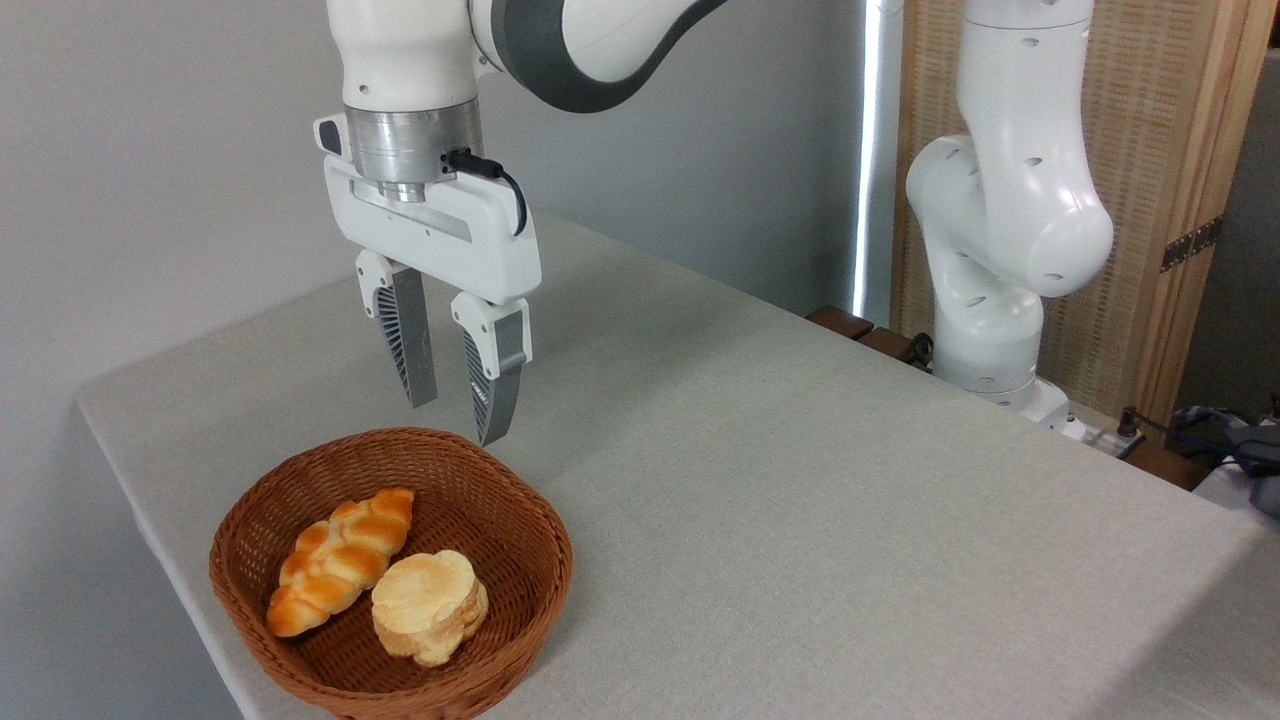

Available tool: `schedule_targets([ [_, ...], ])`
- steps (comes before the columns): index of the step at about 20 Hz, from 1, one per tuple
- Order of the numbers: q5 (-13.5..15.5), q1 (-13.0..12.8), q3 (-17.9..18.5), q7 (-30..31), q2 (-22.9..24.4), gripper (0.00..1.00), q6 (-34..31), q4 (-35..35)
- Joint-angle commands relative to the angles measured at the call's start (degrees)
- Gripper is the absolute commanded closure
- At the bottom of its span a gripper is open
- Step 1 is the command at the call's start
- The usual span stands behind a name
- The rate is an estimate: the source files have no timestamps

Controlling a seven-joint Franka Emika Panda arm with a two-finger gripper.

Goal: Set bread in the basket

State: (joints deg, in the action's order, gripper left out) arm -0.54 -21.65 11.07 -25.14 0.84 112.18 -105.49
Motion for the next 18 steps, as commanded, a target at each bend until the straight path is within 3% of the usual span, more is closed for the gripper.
schedule_targets([
  [1, -0.5, -0.6, 2.3, -1.7, 0.7, 0.0, -2.5, 0.5],
  [8, -0.1, -0.2, 2.1, -3.1, 1.2, 0.0, -4.2, 0.5],
  [14, 3.6, 11.3, -6.8, -3.1, 1.4, 0.0, -3.9, 0.5],
  [16, 3.6, 15.0, -10.0, -3.3, 1.5, 0.0, -4.0, 0.5],
  [18, 3.6, 16.7, -11.5, -5.4, 1.6, 0.0, -4.2, 0.5],
])
